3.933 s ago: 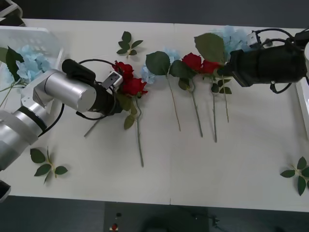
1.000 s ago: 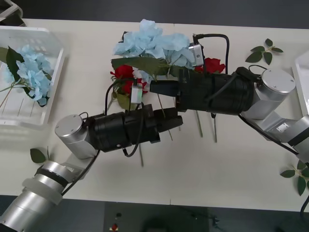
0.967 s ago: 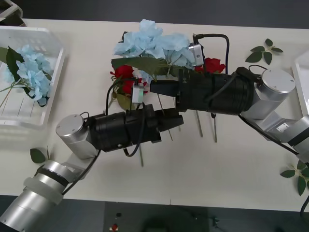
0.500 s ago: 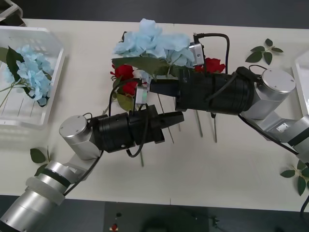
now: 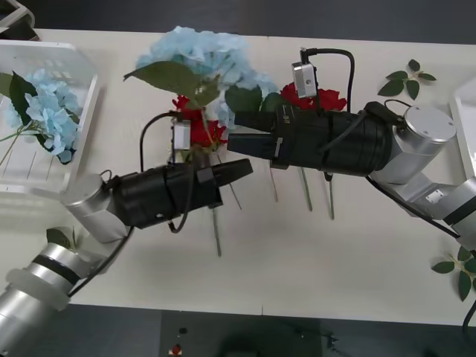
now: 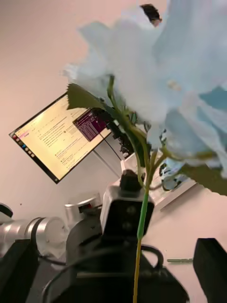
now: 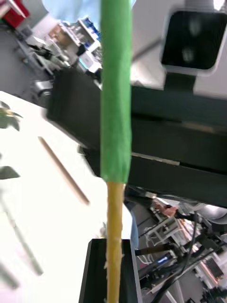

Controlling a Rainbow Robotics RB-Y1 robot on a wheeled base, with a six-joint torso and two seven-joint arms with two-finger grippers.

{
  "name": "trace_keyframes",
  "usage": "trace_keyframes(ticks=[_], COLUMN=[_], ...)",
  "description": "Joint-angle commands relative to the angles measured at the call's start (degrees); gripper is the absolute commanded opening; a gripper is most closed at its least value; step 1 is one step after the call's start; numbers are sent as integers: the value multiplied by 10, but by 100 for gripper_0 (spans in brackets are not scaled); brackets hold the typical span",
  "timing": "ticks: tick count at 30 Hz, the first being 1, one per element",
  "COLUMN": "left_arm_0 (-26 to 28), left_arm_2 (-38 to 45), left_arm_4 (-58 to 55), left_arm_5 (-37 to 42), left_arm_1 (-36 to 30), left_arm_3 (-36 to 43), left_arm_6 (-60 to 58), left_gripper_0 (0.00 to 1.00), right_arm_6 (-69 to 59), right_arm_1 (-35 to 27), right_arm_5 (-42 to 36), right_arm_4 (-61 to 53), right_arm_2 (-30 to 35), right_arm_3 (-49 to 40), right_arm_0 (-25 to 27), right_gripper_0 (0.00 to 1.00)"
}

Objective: Put the red flowers into the right box and the blue flowers into the left box

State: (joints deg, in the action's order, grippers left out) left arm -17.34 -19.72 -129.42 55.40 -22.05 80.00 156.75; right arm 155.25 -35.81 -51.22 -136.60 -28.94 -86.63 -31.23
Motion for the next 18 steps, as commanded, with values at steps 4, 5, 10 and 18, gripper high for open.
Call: trace_keyframes(ticks=[4,5,10,18], left_arm_0=[-9,-9,-40,-65], left_arm_2=[86,86,182,273], left_arm_4=[-6,-6,118,305], left_arm_5=[-5,-5,-9,-8], left_arm_1=[-105,-105,-157,-246], left_arm_3=[8,8,8,8], left_arm_6=[-17,-17,-17,-257], left_gripper_0=[0,0,0,0], right_arm_6=[-19,-19,-20,-188], right_arm_1=[-5,-5,-40,-174], right_arm_5=[-1,-1,28,86], right_arm_4=[-7,-7,22,96], right_arm_2=[0,0,0,-82], right_arm_3=[-22,-22,-22,-22], right_arm_0=[-7,-7,-11,-66], right_gripper_0=[100,100,100,100])
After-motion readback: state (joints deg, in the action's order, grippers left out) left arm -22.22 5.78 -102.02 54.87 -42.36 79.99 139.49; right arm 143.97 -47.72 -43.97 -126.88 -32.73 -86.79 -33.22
